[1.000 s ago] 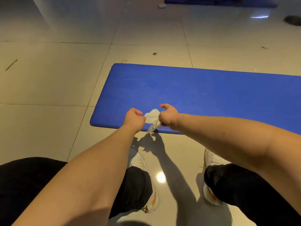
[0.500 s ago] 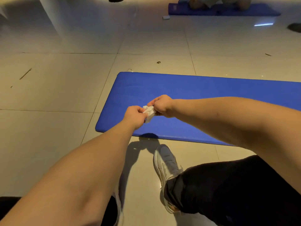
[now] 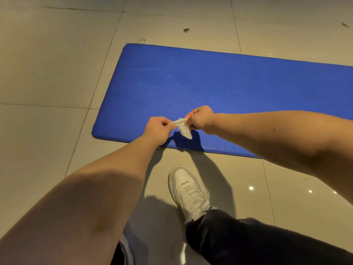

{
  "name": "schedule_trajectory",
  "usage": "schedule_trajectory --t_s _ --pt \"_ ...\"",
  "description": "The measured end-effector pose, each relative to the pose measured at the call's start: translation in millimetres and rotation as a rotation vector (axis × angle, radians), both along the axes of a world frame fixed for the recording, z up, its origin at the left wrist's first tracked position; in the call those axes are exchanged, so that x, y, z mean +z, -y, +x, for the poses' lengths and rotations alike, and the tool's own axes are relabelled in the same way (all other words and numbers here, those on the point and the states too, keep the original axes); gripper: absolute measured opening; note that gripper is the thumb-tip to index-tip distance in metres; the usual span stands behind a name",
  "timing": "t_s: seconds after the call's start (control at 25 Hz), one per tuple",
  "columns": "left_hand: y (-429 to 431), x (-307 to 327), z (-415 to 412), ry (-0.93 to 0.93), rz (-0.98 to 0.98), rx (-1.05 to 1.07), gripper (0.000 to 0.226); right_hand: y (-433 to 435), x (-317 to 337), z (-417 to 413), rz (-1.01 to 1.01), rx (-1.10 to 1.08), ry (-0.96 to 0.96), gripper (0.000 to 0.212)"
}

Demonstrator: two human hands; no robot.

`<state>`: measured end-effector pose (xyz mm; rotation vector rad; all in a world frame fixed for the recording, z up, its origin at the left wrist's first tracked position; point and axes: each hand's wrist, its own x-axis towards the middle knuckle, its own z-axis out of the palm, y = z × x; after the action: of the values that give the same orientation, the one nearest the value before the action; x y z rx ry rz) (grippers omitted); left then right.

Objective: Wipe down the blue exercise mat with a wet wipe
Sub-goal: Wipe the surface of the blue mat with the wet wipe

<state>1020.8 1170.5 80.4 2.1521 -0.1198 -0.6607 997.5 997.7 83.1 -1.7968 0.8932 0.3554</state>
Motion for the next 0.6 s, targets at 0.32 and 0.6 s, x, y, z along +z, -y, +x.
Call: schedule_trajectory --t_s 0.32,0.6 --pt "2.5 -66.5 2.1 -0.099 0.088 -0.116 0.016 -14.0 -69.1 -8.3 -0.016 -0.202 0.037 0.012" --pt "-44.9 -102.5 42.7 0.252 0.760 -0.168 0.059 -14.8 -125.6 -37.7 -0.483 0.267 0.316 0.016"
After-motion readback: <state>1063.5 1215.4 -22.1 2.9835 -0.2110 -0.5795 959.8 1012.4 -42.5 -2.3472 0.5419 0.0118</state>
